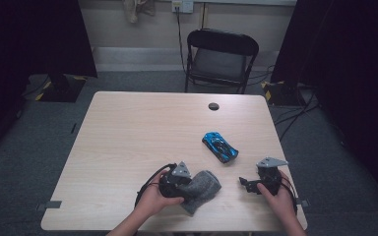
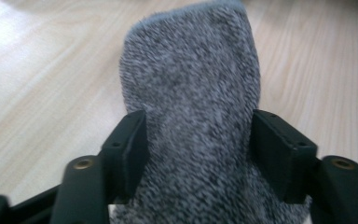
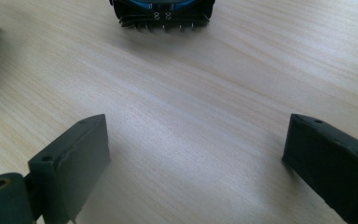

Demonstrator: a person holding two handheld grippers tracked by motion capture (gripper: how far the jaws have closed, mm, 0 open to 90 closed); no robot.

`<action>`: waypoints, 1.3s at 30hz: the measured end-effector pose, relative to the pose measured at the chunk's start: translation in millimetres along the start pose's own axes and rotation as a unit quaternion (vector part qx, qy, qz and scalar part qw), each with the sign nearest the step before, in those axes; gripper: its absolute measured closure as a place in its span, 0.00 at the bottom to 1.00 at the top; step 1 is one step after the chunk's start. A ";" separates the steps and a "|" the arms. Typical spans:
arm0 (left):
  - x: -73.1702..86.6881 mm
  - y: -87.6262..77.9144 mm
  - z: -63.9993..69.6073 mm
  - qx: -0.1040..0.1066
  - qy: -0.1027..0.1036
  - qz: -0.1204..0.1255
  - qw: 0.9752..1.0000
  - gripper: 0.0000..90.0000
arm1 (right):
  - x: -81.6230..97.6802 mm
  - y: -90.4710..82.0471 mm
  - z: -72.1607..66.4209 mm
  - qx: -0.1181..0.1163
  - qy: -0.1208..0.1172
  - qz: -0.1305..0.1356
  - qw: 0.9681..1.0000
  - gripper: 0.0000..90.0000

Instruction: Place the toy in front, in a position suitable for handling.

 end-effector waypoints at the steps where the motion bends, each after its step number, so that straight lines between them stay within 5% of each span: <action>1: -1.0 1.6 -0.2 -0.004 0.010 0.001 1.000 0.43 | 0.0 0.0 0.0 0.000 0.000 0.000 1.000 0.07; 5: -0.9 7.6 1.4 -0.002 0.034 0.007 0.999 0.47 | 0.0 0.0 0.0 0.000 0.000 0.000 1.000 0.07; 16: 6.1 16.1 -0.8 -0.004 0.036 0.003 0.999 0.52 | 0.0 0.0 0.0 0.000 0.000 0.000 1.000 0.07; 28: 10.1 14.6 -4.0 0.007 0.052 0.007 0.999 0.73 | 0.0 0.0 0.0 0.000 0.000 0.000 1.000 0.07; 39: 13.4 -15.7 -16.5 0.002 0.040 0.018 0.999 0.76 | 0.0 0.0 0.0 0.000 0.000 0.000 1.000 0.07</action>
Point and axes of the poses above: each handheld gripper's, and its own axes: y roughly forward along the jaws, x roughly out of its underside, z roughly to its right, the point moved 3 cm from there along y, roughly forward along the jaws, and after that the axes turned 3 degrees about x, right-handed, at the moved point
